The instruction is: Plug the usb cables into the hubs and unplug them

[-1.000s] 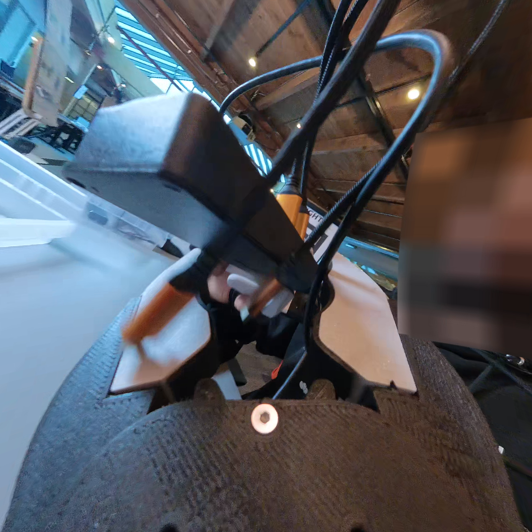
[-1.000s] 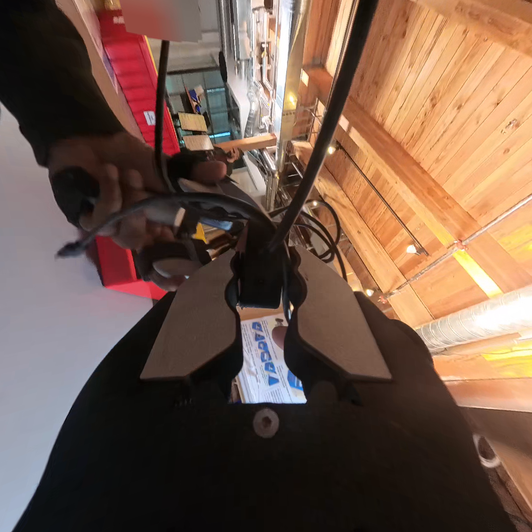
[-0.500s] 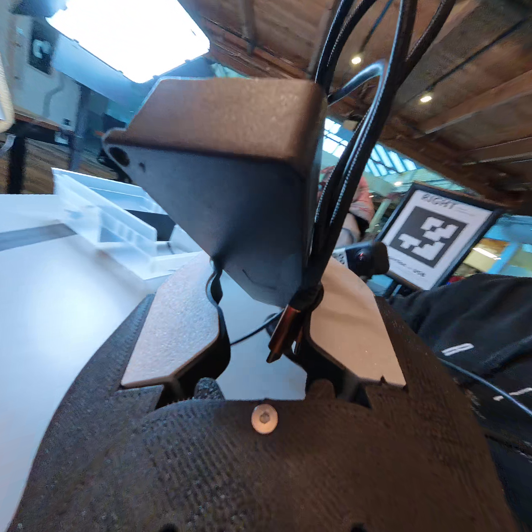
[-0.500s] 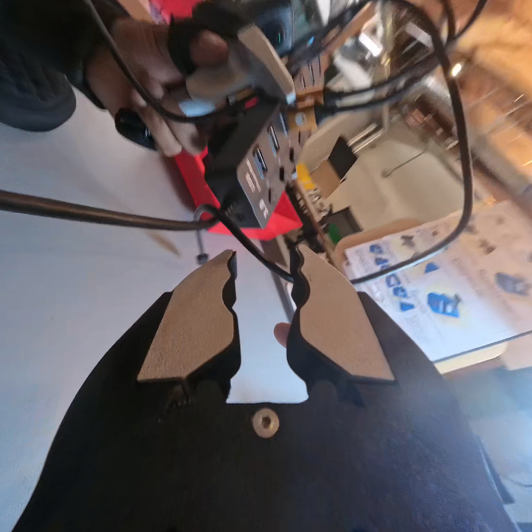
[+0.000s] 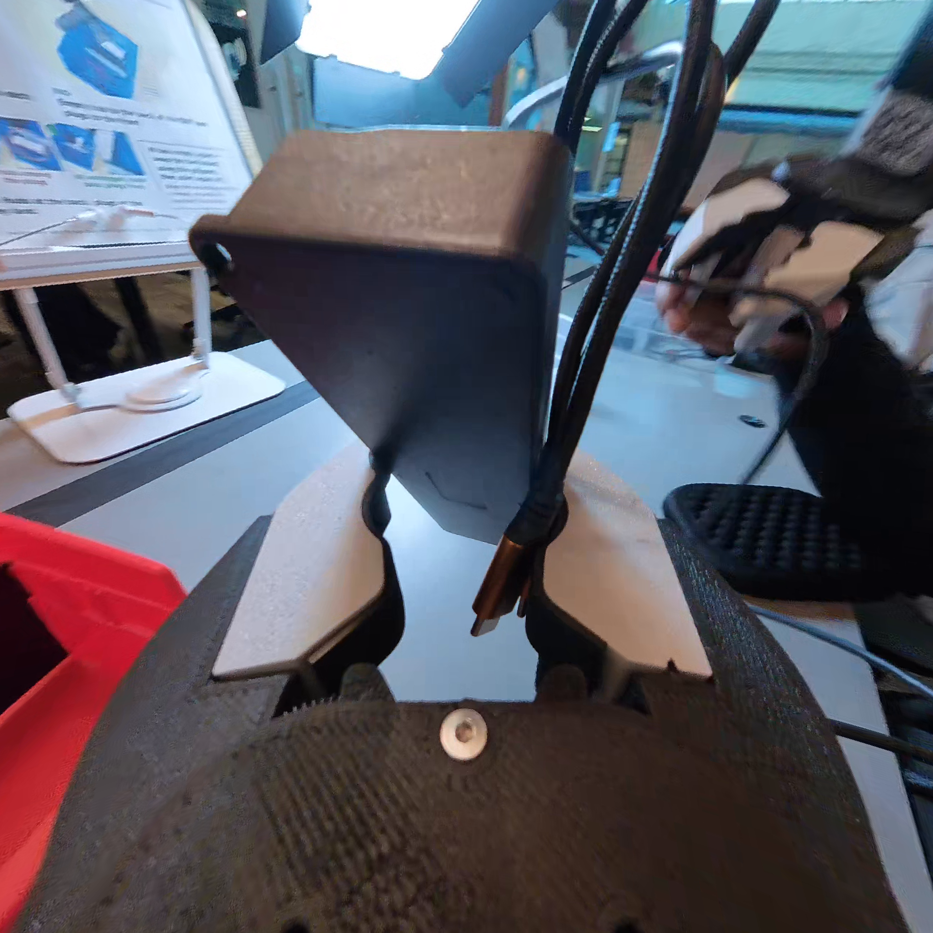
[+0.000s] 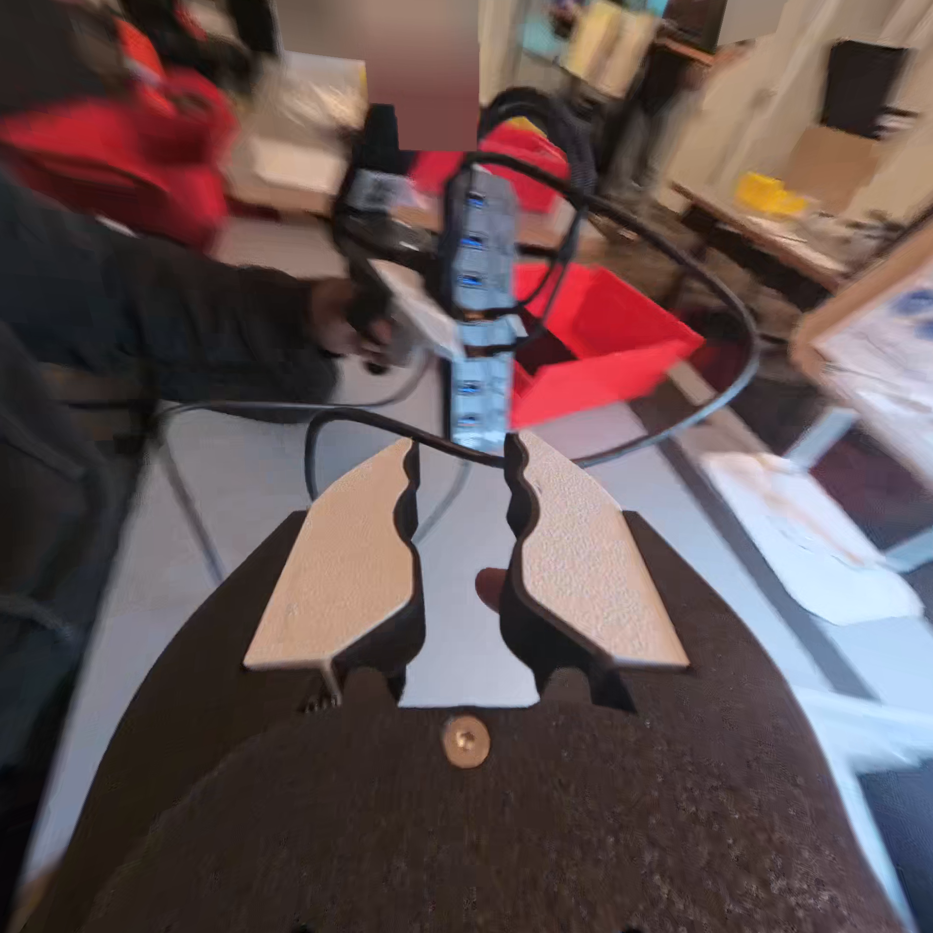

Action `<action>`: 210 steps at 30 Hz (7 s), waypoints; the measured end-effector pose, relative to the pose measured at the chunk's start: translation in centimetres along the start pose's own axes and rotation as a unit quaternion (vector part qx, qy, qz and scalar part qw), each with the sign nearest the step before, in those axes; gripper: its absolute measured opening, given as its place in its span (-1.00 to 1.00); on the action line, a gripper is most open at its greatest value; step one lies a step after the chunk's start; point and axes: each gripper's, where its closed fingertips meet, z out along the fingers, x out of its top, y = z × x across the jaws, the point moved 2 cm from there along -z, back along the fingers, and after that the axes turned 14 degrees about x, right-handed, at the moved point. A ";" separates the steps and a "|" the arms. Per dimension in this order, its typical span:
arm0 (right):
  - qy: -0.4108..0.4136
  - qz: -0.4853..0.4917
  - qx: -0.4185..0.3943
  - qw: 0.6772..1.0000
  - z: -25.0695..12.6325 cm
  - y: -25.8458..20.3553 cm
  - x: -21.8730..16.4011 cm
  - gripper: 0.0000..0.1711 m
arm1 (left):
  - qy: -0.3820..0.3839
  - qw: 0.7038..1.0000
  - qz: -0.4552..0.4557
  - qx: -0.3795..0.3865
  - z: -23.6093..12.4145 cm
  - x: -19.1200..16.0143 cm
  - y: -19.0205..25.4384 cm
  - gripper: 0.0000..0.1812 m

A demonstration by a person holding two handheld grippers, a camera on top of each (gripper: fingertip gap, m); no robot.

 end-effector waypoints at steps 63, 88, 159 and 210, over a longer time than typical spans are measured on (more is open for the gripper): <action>0.104 0.012 0.251 0.962 10.1 -3.1 -2.8 -0.83 | 0.061 0.973 0.134 -0.177 -2.3 -2.0 6.2 -0.22; 0.236 -0.001 0.188 0.953 2.8 0.7 2.0 -0.84 | 0.005 0.980 0.162 -0.116 -1.8 -2.3 4.8 -0.40; 0.188 -0.007 -0.091 0.978 -3.0 7.3 2.9 -0.81 | 0.124 0.986 0.015 -0.111 -4.2 2.1 1.2 -0.39; -0.448 0.156 -0.089 0.876 -5.9 15.9 -21.1 -0.88 | 0.047 0.994 -0.020 -0.098 -1.8 -1.3 0.5 -0.39</action>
